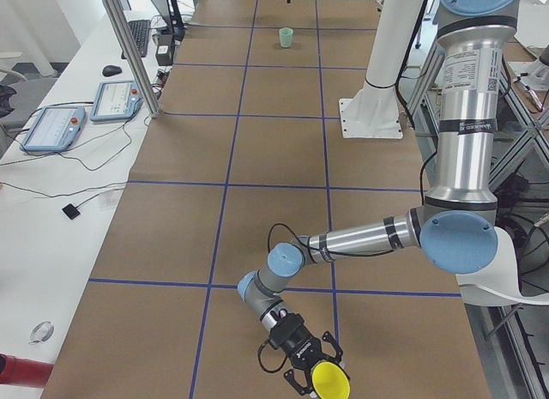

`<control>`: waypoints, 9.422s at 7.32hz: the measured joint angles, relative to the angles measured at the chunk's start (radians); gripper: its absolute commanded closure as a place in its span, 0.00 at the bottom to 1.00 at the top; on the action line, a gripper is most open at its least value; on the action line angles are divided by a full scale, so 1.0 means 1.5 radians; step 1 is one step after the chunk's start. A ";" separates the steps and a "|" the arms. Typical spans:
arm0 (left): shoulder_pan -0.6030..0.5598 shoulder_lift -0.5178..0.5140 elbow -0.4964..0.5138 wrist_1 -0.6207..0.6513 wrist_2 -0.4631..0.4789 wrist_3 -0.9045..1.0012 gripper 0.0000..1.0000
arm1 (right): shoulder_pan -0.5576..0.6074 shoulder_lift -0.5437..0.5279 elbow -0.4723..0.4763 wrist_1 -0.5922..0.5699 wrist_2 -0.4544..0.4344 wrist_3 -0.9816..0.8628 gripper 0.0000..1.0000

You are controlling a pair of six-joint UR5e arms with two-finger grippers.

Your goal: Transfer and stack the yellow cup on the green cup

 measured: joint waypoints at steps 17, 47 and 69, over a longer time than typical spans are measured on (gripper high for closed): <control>-0.089 0.036 -0.057 -1.168 0.019 0.950 1.00 | 0.000 0.011 0.003 0.065 0.030 -0.002 0.00; 0.334 -0.286 -0.239 -1.651 -0.565 1.139 1.00 | -0.453 0.721 0.145 0.062 0.126 0.980 0.00; 0.388 -0.287 -0.227 -1.697 -0.500 1.137 1.00 | -0.643 0.728 0.208 -0.103 -0.115 0.978 0.57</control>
